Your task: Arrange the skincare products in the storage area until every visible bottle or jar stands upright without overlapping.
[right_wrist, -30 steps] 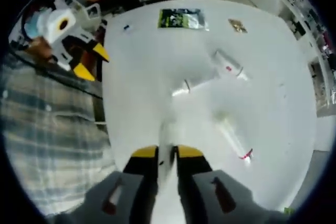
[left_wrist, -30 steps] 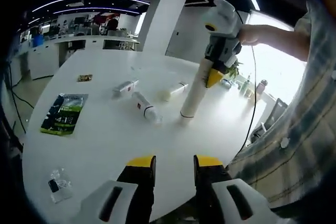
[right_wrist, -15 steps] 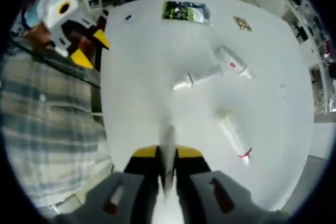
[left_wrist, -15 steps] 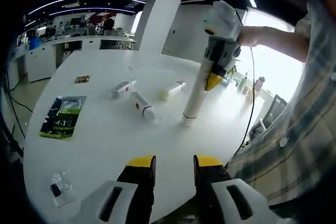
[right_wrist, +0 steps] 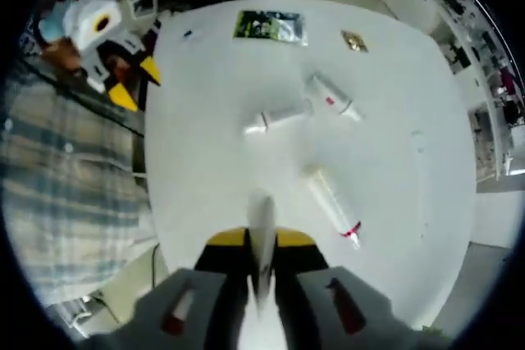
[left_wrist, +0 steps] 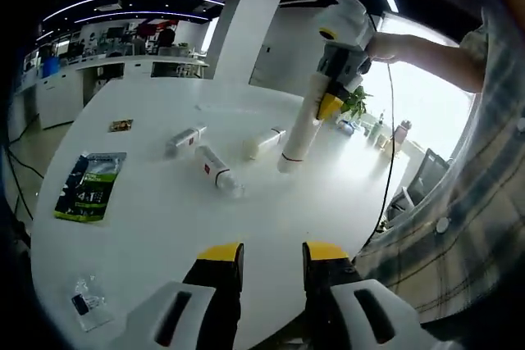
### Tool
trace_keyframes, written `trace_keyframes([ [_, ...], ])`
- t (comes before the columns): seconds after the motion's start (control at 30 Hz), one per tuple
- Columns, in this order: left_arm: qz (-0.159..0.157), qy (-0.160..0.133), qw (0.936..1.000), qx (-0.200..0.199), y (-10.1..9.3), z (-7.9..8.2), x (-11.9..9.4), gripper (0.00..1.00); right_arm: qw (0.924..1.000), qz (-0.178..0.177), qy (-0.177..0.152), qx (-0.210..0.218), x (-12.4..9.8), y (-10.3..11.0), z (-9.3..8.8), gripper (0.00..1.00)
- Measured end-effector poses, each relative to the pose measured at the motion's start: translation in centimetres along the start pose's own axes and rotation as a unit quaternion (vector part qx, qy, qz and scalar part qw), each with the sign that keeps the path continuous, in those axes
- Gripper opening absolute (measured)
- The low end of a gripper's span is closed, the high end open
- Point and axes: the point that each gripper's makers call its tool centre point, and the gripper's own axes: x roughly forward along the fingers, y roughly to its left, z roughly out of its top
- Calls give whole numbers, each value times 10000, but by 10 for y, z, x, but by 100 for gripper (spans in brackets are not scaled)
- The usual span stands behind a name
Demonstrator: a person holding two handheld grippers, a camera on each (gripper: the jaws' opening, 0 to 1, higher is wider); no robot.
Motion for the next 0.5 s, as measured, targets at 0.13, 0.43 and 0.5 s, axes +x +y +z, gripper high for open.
trace_keyframes([
  [0.13,-39,28,10000,18,-2,0,3,29,9999,-94,53,-107,-9,-18,-1,8],
  [0.43,-49,33,10000,-60,-2,2,7,29,9995,-184,141,-206,-18,-57,-2,8],
  [0.5,-54,33,9999,-79,-2,3,8,29,9995,-181,174,-208,-18,-66,-3,8],
])
